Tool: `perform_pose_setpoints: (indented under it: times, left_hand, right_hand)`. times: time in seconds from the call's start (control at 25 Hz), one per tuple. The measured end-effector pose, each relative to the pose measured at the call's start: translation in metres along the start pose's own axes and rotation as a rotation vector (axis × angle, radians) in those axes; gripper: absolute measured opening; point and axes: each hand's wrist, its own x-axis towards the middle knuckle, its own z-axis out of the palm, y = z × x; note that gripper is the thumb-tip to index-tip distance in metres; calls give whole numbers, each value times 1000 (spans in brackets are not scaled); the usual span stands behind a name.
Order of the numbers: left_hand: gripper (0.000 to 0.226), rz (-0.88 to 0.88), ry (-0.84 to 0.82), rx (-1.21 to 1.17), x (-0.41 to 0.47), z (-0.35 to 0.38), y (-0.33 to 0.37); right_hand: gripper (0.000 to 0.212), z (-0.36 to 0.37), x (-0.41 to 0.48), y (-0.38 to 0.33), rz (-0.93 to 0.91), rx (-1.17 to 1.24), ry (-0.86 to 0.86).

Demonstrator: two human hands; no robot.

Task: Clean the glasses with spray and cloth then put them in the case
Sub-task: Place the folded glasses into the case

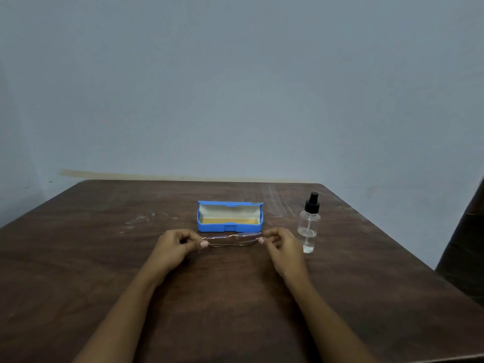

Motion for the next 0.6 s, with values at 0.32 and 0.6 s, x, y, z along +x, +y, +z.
perform_pose_setpoints:
  times: [0.32,0.6]
  left_hand:
    - [13,14,-13,-329,-7,15,22]
    - [13,-51,-65,-442,-12,20,28]
  right_hand:
    - [12,11,-14,-23,-889,-445,237]
    - [8,18,-13,-28,-1061,-597,249]
